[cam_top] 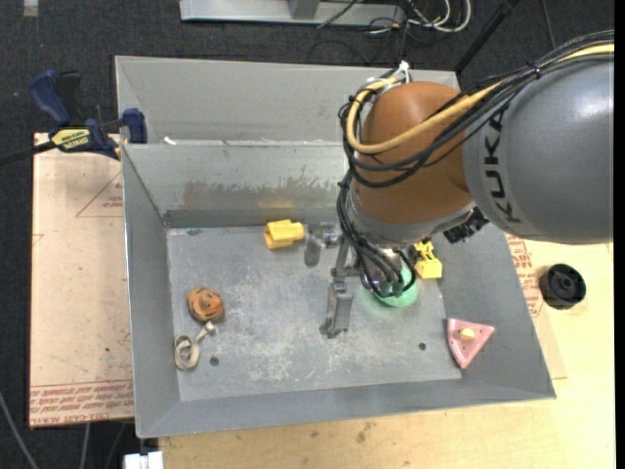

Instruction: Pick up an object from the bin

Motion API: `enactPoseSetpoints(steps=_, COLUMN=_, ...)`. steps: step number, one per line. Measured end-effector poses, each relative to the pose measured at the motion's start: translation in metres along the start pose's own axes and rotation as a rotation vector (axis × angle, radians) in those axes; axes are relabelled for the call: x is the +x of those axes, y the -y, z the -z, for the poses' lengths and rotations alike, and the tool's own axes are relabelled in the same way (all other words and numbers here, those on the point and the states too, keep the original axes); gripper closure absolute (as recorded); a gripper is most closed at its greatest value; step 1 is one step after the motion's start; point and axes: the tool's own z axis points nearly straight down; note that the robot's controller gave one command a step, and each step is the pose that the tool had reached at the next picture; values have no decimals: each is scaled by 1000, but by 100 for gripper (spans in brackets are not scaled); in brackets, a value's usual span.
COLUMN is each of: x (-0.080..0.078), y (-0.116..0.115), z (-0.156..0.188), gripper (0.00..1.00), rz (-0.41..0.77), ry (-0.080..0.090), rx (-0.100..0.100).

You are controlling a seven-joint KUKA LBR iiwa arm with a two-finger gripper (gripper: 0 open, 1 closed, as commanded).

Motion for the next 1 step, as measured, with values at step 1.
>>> enactPoseSetpoints(steps=1, x=-2, y=0, z=4, gripper=0, rz=-2, ry=7, rx=-1)
